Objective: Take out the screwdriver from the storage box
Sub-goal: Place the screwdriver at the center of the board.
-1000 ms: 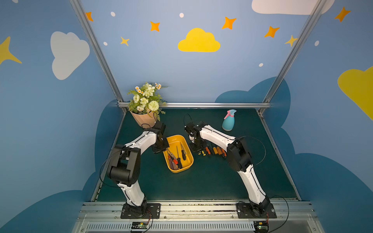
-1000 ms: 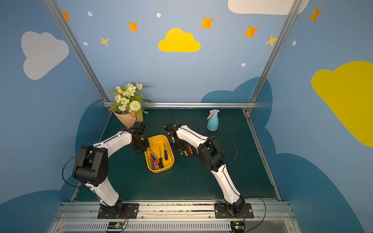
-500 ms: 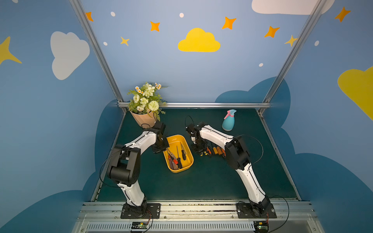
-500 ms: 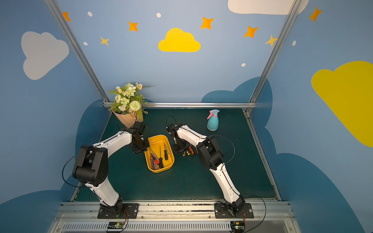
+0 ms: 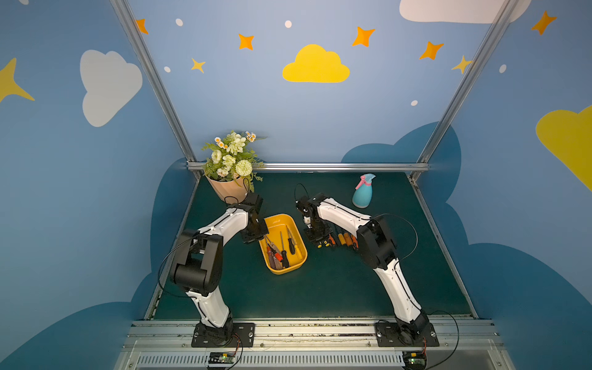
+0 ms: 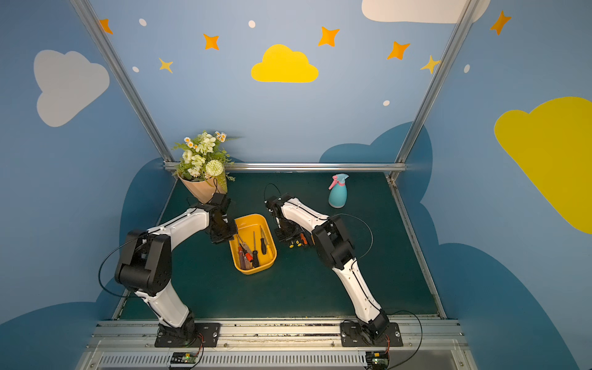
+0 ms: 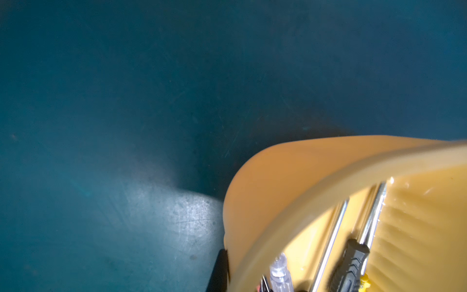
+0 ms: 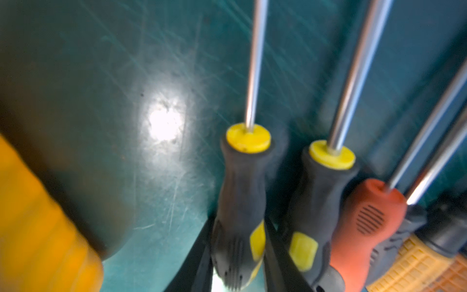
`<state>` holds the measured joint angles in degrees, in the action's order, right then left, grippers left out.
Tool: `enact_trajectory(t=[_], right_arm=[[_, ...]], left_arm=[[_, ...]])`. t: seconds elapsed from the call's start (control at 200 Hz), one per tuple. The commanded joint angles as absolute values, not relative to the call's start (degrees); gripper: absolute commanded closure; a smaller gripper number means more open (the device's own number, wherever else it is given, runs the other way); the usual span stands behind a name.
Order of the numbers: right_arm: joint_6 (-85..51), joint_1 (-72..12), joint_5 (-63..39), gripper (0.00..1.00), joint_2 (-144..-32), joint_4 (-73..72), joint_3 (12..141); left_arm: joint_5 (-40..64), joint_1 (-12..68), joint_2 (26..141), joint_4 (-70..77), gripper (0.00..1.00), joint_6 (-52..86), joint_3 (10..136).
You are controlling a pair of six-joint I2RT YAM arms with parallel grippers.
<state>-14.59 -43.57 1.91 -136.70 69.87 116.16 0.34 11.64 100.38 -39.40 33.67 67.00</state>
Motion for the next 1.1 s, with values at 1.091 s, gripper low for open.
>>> enact_trajectory(t=[1.091], right_arm=[[-10.48,-48.23,-5.63,0.56,-115.23,57.13,110.53]], left_arm=[[2.55,11.91,98.62,-41.31,0.98,33.39,71.96]])
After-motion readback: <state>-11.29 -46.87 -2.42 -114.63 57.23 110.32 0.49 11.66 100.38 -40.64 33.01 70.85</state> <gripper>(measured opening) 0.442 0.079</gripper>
